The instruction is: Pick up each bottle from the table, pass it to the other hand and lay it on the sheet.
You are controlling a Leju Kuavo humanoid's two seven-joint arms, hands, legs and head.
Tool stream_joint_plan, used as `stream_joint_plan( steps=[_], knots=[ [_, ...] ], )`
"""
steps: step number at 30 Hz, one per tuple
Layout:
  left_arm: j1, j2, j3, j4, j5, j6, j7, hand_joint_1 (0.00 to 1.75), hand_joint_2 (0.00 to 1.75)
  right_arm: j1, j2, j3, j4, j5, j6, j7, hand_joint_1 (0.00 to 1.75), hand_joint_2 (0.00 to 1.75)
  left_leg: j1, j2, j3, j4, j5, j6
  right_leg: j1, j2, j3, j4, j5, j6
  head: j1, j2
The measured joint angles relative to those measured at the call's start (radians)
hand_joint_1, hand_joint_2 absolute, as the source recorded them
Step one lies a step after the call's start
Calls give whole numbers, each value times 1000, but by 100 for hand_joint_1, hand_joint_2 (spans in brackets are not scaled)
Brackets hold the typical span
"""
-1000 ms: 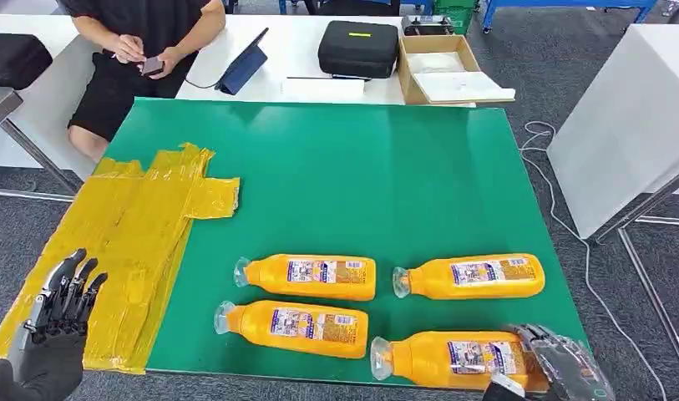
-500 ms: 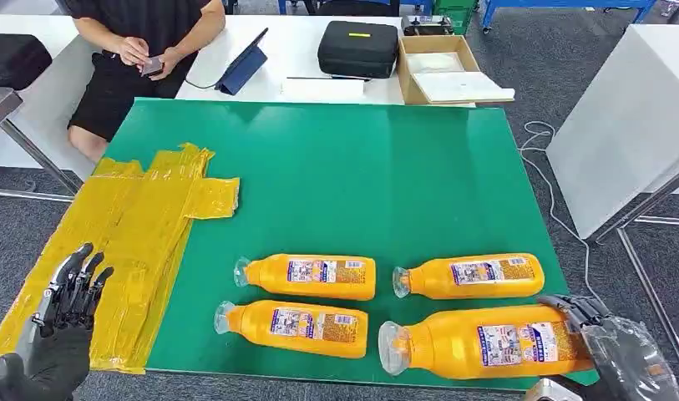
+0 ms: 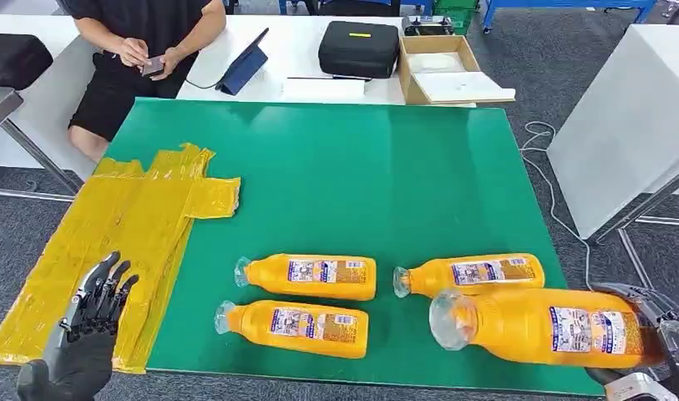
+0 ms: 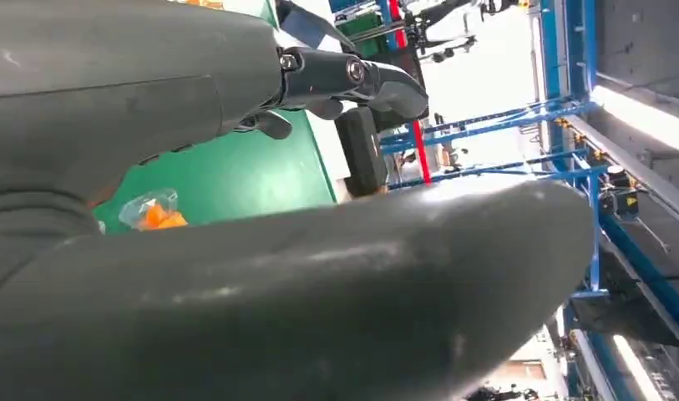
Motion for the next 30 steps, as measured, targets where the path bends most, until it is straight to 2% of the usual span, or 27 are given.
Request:
stream_joint_plan(
  steps=[5,12,16,21,27,28,30],
  knots=[
    [16,41,-43,5,24,53,-12,0,0,-38,-21,54,37,-147,-115,51,175,175,1,1,1,0,0,0,1,1,0,0,0,0,0,0],
    [27,89,-91,10,53,87,-23,0,0,-87,-52,140,105,-206,-162,77,175,175,1,0,0,0,0,0,1,0,0,0,0,0,1,0],
    [16,142,-139,37,99,134,-23,0,0,-158,-65,214,177,-294,-188,96,175,175,1,0,0,0,1,0,1,0,0,0,0,0,0,0],
    [-21,189,-225,97,109,193,-34,0,0,-247,-64,354,272,-304,-267,104,175,175,1,0,0,0,2,0,1,-1,1,0,0,0,0,0],
    [-50,218,-289,130,108,239,-34,0,0,-340,-41,499,343,-273,-294,116,175,175,1,0,0,0,3,0,1,0,0,1,1,0,0,0],
    [-50,222,-295,132,108,240,-33,0,175,-351,-37,515,351,-270,-295,117,175,175,1,-1,0,0,3,0,1,-1,0,1,1,0,0,0],
    [-50,227,-303,136,105,244,-31,0,175,-370,-30,534,363,-268,-296,120,175,175,1,-1,-1,0,3,0,1,-1,0,1,1,0,0,0]
  ],
)
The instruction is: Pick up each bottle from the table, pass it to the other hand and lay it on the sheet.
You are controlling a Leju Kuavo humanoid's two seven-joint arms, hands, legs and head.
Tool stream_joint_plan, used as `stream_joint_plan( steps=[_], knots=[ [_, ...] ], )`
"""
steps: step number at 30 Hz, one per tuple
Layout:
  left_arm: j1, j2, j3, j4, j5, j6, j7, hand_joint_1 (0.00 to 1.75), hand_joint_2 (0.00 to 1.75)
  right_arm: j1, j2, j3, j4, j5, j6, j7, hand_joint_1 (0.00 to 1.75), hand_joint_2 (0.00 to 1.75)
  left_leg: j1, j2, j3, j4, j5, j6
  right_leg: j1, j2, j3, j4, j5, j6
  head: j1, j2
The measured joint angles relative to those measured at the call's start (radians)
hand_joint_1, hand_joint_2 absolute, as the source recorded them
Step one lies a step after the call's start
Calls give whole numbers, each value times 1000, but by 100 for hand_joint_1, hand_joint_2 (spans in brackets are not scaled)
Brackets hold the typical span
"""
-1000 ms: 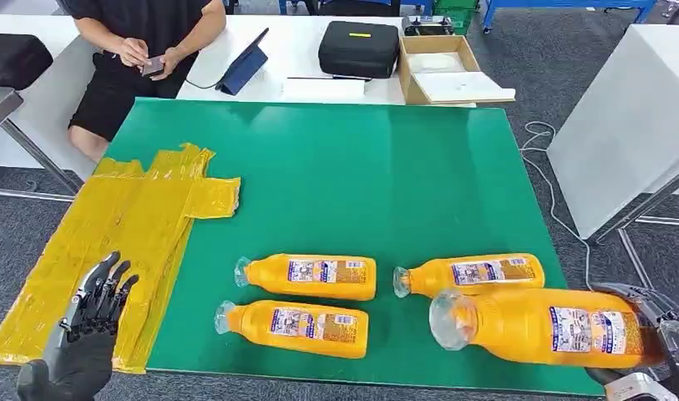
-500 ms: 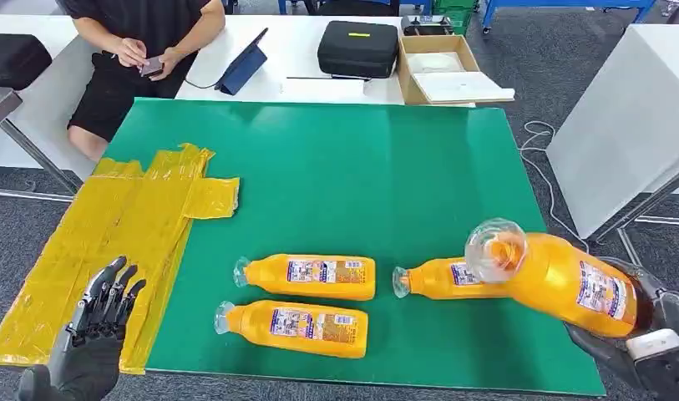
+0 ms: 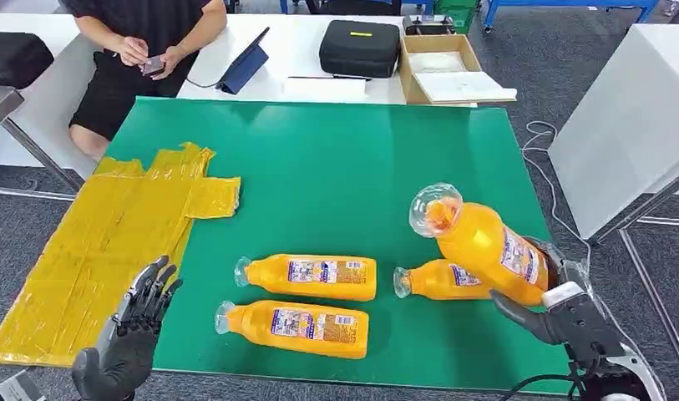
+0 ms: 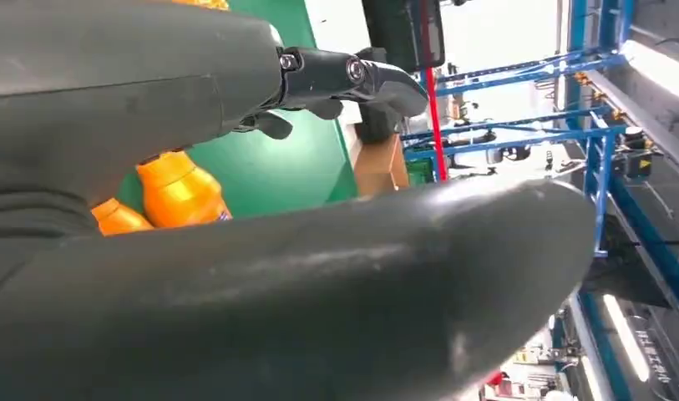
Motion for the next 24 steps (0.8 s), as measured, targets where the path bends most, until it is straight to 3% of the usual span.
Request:
stream_joint_plan(
  steps=[24],
  knots=[
    [-6,5,-53,-32,-21,8,52,0,175,-151,223,134,15,117,63,92,175,175,0,0,-1,0,1,-1,0,0,0,1,0,0,0,0]
  ],
)
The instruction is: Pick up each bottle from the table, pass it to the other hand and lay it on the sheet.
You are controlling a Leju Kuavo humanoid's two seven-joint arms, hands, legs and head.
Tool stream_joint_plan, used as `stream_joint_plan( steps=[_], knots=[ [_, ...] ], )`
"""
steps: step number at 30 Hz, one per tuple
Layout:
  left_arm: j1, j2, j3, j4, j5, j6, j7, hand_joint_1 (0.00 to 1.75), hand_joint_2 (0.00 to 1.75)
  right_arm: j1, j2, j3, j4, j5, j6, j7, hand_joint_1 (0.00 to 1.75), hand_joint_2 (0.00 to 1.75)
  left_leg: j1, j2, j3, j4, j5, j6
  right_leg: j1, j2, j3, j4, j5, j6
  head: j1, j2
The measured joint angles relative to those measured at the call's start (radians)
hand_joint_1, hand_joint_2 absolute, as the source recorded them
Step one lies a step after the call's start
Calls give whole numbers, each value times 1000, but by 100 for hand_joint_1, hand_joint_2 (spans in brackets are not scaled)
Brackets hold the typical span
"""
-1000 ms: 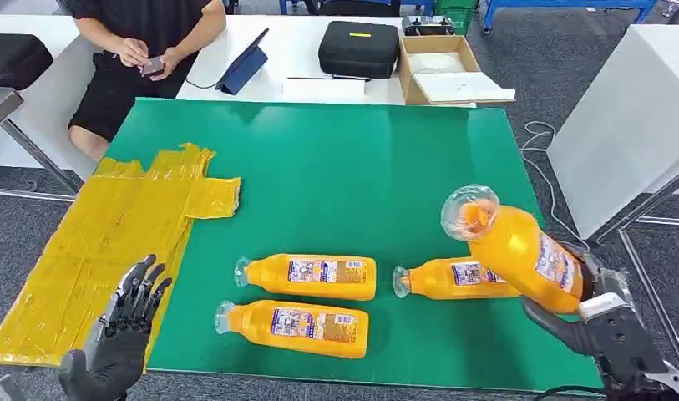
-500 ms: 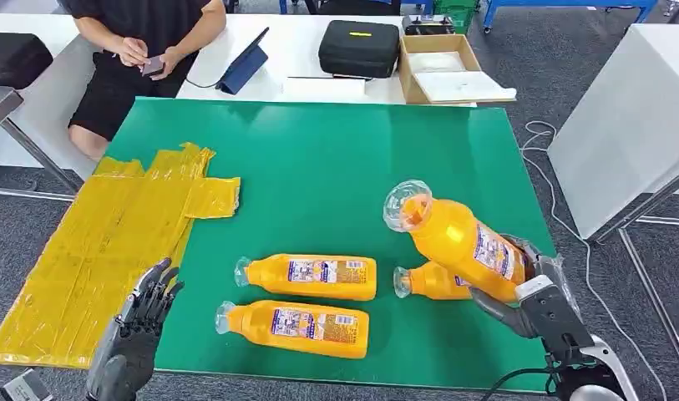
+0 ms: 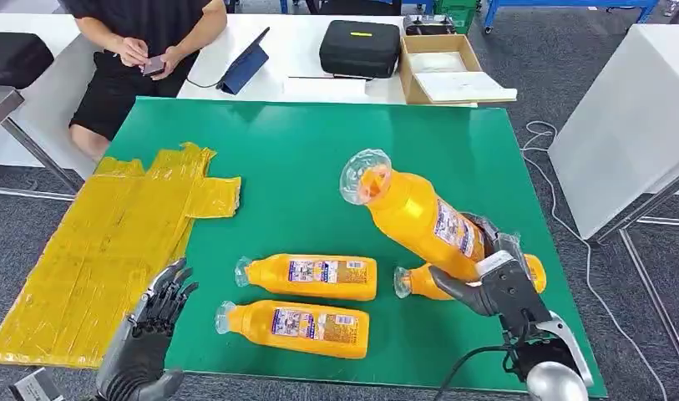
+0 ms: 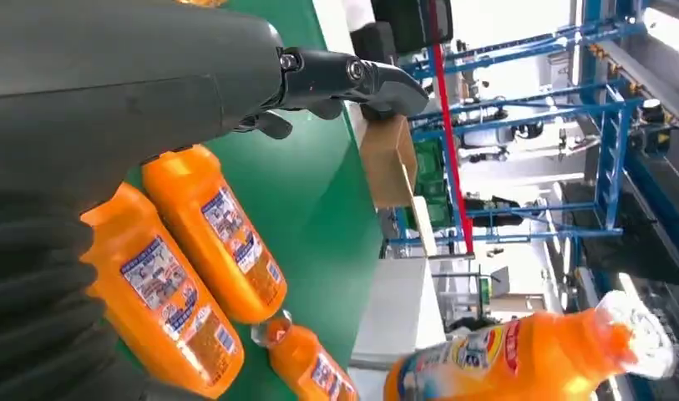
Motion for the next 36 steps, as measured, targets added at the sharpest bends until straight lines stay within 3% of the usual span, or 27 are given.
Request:
stream_joint_plan(
  steps=[17,29,36],
  knots=[
    [-111,-24,-104,24,-14,11,82,0,175,-145,106,178,40,-3,15,73,175,175,0,0,-2,0,3,-2,0,0,-1,0,1,1,0,0],
    [-215,-40,-160,60,12,-6,123,0,175,-257,214,255,140,-16,38,139,175,175,1,-1,-2,0,4,-1,0,0,-1,1,2,1,0,0],
    [-322,-66,-210,95,110,41,224,0,175,-342,282,333,273,-9,35,173,173,175,1,-1,-2,0,5,-2,0,-1,-2,1,3,0,0,0]
  ],
)
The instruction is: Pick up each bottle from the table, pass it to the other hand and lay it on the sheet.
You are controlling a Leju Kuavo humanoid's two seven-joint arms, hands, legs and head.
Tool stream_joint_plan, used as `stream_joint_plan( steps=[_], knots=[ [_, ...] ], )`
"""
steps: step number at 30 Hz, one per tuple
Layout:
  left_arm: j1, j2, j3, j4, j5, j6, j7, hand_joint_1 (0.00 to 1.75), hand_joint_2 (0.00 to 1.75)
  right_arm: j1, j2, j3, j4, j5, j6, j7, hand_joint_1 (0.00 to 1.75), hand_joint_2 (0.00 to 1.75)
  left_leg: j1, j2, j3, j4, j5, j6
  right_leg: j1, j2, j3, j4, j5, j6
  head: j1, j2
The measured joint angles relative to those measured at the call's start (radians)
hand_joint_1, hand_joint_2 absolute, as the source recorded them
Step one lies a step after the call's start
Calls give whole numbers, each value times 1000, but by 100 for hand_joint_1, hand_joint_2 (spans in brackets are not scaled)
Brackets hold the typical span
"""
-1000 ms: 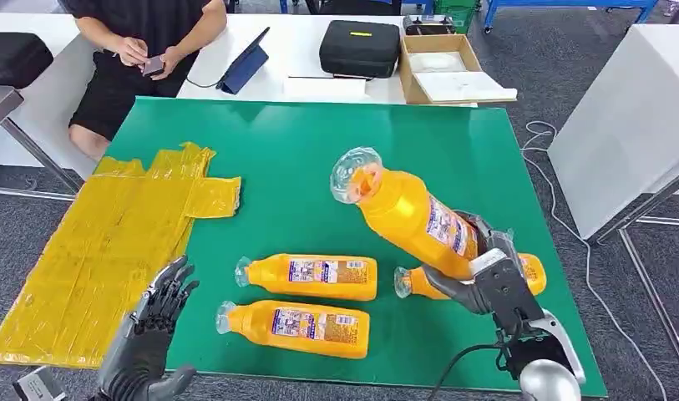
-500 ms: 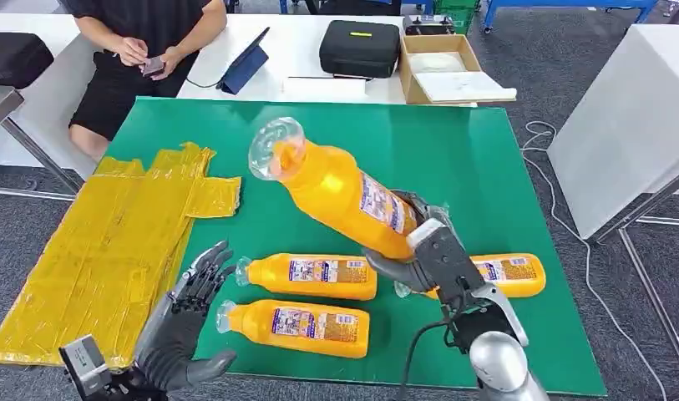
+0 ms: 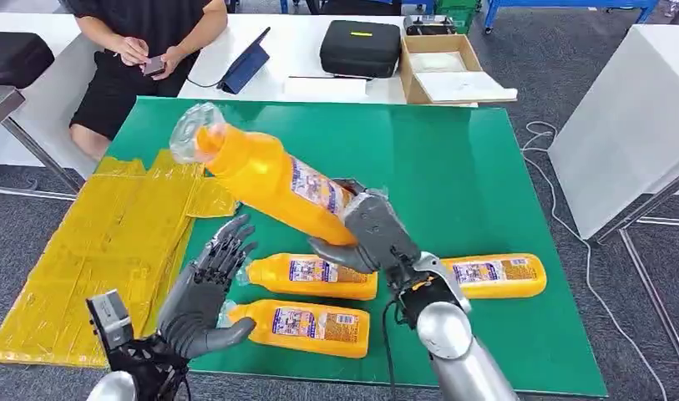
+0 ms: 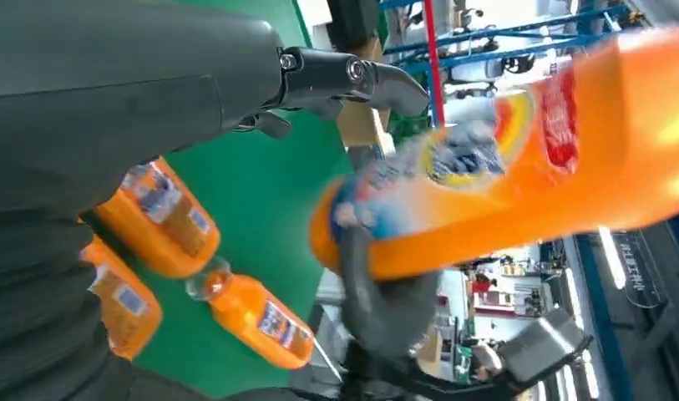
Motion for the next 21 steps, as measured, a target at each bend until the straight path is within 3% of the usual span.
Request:
stream_joint_plan(
  steps=[12,21],
  knots=[
    [-186,-62,-5,109,48,142,84,0,175,-53,62,83,172,40,-10,13,175,175,1,1,-1,0,1,-1,0,1,-1,0,1,-1,0,0],
    [-190,-63,52,114,11,220,71,0,175,-47,77,160,212,66,5,4,175,175,3,1,-3,0,1,-2,0,2,-2,0,1,-1,0,0]
  ],
)
